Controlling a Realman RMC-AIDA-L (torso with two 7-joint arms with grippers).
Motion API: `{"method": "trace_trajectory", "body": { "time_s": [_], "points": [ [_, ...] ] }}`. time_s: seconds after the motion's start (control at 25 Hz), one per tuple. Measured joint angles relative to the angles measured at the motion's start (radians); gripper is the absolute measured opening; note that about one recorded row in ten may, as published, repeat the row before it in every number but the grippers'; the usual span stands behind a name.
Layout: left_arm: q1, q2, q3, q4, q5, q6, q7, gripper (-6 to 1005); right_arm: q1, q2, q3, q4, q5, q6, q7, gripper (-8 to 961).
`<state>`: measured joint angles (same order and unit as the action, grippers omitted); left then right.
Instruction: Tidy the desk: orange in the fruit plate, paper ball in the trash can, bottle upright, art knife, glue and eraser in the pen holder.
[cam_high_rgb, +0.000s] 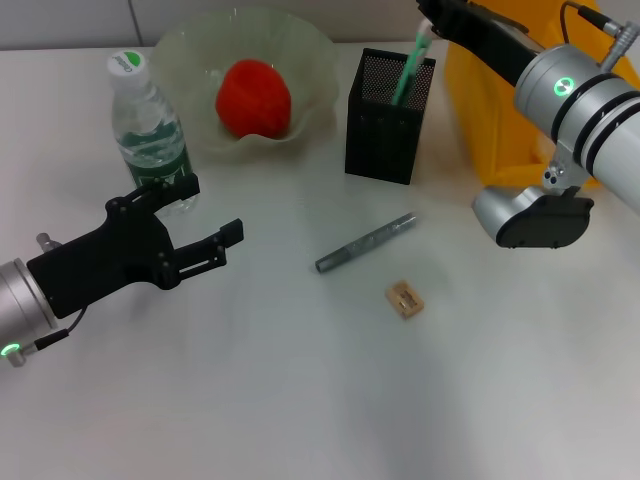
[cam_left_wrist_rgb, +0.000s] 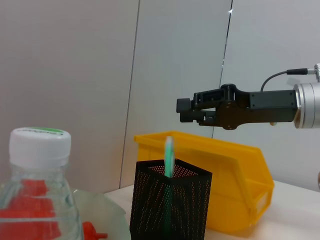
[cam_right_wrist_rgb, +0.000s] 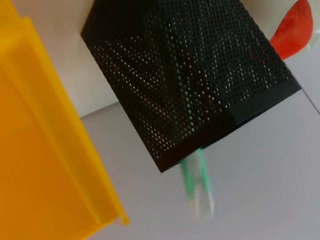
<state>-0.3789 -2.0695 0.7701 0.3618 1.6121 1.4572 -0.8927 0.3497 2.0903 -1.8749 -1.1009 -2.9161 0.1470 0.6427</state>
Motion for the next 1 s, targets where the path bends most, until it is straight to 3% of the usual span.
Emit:
{"method": "trace_trajectory", "body": {
  "time_s": [0.36,0.6,0.64,0.76,1.0],
  "points": [
    [0.0,-0.002,0.0,0.0,0.0,0.001,0.0,859,-0.001,0.001,-0.003,0.012,0.026,0.046,0.008,415],
    [0.001,-0.001,0.0,-0.001,-0.002,0.0,-0.002,859,-0.001,0.0,-0.038,-0.034,0.275,0.102,0.028,454],
    [0.001,-0.001,0.0,-0.001,-0.006,0.0,-0.004,859,0.004,-0.001,-0.055,-0.061,0.389,0.137,0.072,454],
    [0.002,-0.001,0.0,-0.001,-0.011,0.0,-0.006,859,0.005,-0.002,-0.059,-0.083,0.454,0.142,0.13,453],
    [0.001,0.0,0.002,-0.001,-0.012,0.016,-0.015,859,0.017,-0.007,-0.047,-0.137,0.57,0.099,0.492,453]
  ]
}}
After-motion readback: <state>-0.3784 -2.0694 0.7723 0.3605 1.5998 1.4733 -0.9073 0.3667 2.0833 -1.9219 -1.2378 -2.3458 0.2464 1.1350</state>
